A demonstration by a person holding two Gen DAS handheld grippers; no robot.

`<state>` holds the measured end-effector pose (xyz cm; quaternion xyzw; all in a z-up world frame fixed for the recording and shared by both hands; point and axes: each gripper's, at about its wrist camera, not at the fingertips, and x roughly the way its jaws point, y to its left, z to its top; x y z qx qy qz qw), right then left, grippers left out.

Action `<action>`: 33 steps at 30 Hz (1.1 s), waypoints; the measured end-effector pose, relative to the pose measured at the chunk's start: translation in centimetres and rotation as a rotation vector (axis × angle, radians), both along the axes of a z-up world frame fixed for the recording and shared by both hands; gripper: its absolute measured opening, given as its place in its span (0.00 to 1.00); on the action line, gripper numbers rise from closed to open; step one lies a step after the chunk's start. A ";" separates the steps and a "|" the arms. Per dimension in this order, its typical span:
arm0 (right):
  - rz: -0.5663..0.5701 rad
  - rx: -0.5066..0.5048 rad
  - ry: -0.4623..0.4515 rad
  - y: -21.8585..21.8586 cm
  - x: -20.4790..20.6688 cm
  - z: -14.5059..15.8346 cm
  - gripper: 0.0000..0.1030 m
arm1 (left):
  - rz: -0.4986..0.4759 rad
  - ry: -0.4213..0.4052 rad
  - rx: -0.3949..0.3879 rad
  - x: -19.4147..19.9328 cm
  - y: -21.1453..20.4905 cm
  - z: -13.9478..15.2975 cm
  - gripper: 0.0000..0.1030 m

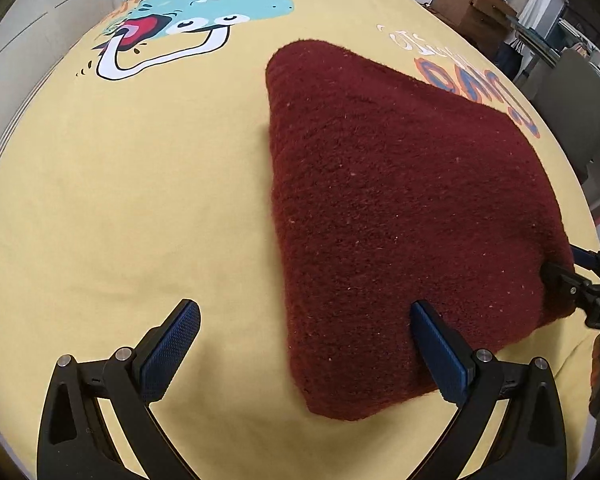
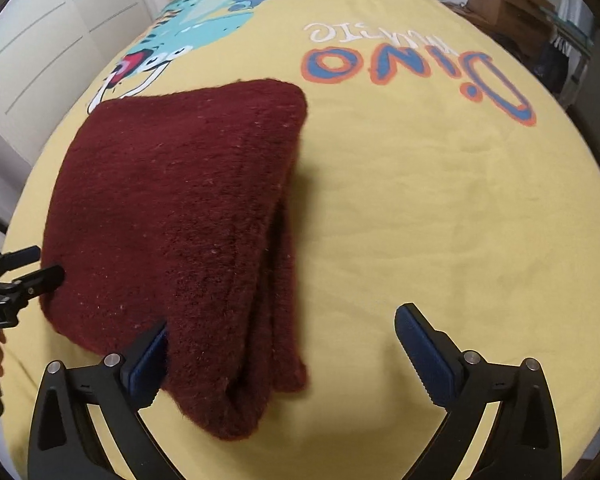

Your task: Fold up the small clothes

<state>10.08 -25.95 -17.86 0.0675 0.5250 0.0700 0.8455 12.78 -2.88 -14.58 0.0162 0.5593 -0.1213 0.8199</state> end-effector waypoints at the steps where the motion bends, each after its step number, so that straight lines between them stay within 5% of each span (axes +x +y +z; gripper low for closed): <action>1: -0.003 0.011 0.005 -0.2 -0.1 -0.2 0.98 | 0.004 0.003 -0.012 0.0 0.1 0.0 0.99; 11: -0.009 0.001 -0.040 0.0 -1.9 2.6 0.99 | 0.027 -0.023 -0.059 -2.2 1.2 4.3 0.99; 24: -0.082 -0.050 -0.184 -1.5 -8.2 10.9 0.99 | 0.133 -0.172 0.117 -8.1 3.3 10.3 0.99; 33: -0.118 -0.085 -0.221 -2.2 -12.3 13.1 0.99 | 0.177 -0.198 0.114 -11.2 4.8 11.6 0.99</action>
